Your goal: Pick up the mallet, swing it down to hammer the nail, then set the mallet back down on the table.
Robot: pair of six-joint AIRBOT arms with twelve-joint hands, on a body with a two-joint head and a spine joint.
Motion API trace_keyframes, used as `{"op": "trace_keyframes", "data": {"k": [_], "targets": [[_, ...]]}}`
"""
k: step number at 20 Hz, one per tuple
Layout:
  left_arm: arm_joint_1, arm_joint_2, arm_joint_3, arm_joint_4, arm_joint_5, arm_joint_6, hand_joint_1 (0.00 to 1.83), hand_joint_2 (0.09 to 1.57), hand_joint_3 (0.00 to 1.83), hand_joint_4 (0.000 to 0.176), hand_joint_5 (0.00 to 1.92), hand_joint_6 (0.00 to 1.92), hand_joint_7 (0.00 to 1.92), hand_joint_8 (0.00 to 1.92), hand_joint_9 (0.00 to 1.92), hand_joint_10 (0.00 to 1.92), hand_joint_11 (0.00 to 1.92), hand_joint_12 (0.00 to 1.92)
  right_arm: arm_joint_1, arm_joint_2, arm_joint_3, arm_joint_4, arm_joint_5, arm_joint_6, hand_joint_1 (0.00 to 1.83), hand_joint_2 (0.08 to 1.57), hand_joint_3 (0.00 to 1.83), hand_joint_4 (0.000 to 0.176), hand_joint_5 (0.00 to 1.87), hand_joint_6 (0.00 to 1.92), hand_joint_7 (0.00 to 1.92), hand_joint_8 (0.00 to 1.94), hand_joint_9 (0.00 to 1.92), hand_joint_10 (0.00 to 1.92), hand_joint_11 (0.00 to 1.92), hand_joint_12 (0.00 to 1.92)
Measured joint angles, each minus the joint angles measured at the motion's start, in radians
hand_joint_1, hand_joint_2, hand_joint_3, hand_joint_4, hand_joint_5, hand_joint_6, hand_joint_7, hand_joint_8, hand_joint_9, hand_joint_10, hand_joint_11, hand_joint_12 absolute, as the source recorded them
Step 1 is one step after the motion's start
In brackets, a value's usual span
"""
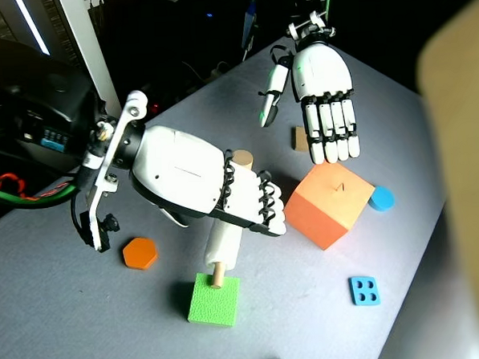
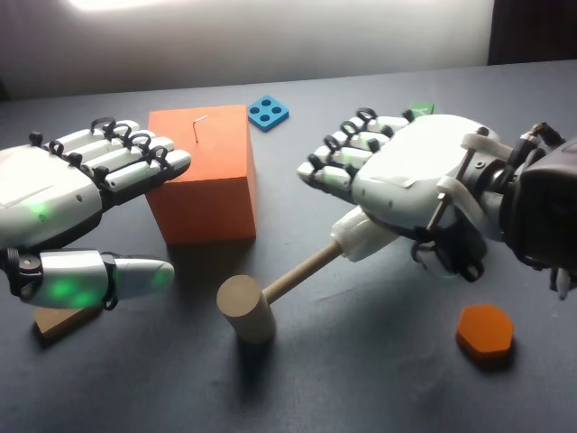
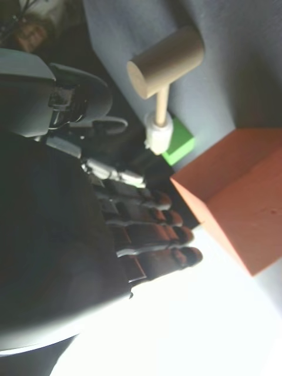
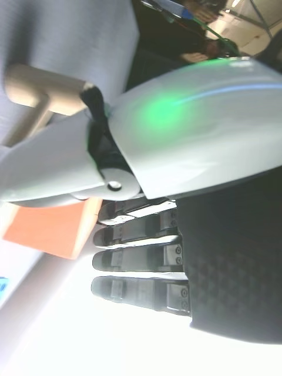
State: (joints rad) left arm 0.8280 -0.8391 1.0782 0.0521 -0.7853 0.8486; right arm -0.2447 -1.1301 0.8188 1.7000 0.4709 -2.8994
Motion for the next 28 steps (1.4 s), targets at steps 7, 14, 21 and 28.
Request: {"op": "trace_keyframes", "data": {"k": [7, 14, 21, 28], "targets": [[0.000, -0.021, 0.022, -0.013, -0.009, 0.000, 0.00, 1.21, 0.00, 0.000, 0.01, 0.00, 0.00, 0.00, 0.00, 0.00, 0.00, 0.00, -0.015, -0.051, 0.053, -0.003, -0.011, 0.041, 1.39, 1.02, 0.00, 0.000, 0.00, 0.00, 0.00, 0.00, 0.00, 0.00, 0.01, 0.00], [0.000, -0.042, 0.041, -0.019, -0.012, 0.001, 0.00, 1.20, 0.00, 0.000, 0.01, 0.01, 0.00, 0.00, 0.00, 0.00, 0.00, 0.00, -0.010, -0.077, 0.110, 0.011, -0.019, 0.072, 1.32, 1.01, 0.00, 0.000, 0.00, 0.00, 0.00, 0.00, 0.00, 0.00, 0.00, 0.00], [0.005, -0.058, 0.050, -0.023, -0.009, 0.013, 0.00, 1.19, 0.00, 0.000, 0.02, 0.00, 0.00, 0.00, 0.00, 0.00, 0.00, 0.00, -0.043, -0.126, 0.155, 0.072, -0.058, 0.023, 1.29, 1.01, 0.00, 0.000, 0.00, 0.00, 0.00, 0.00, 0.00, 0.00, 0.03, 0.02], [0.013, -0.059, 0.057, -0.035, -0.006, 0.016, 0.00, 1.17, 0.00, 0.000, 0.02, 0.00, 0.00, 0.00, 0.00, 0.00, 0.00, 0.00, -0.060, -0.177, 0.227, 0.066, -0.069, 0.030, 1.31, 1.01, 0.00, 0.000, 0.00, 0.00, 0.00, 0.00, 0.00, 0.00, 0.02, 0.03]]}}
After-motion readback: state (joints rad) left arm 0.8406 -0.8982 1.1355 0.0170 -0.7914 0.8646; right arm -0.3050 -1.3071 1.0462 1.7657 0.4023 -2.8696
